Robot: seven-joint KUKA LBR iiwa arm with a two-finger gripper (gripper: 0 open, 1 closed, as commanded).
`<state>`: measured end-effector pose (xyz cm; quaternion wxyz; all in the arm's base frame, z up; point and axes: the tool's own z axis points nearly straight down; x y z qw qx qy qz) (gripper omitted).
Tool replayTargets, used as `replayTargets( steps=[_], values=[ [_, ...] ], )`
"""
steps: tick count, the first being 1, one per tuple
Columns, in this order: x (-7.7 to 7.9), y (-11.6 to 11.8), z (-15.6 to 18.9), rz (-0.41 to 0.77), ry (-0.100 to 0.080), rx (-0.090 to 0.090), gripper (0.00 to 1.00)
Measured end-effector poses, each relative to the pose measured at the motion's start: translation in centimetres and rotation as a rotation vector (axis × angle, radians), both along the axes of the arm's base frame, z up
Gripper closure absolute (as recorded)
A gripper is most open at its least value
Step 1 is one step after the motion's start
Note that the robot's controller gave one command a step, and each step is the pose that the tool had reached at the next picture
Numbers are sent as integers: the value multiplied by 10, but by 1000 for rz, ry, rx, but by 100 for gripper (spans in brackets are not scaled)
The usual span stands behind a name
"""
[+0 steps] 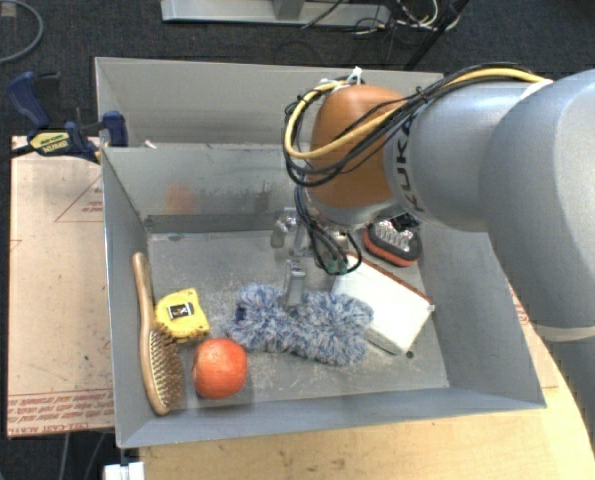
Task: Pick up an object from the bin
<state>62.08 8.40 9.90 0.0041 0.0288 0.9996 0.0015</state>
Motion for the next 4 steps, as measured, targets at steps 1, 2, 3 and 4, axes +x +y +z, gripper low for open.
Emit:
replayTargets(
  steps=[1, 2, 3, 4],
  values=[
    [-3, -1, -8, 32, -1, 0, 0],
    [-45, 15, -4, 64, 2, -3, 0],
    [-50, 10, -11, 185, -2, 3, 0],
    [-78, -8, -17, 423, -4, -4, 0]
  ],
)
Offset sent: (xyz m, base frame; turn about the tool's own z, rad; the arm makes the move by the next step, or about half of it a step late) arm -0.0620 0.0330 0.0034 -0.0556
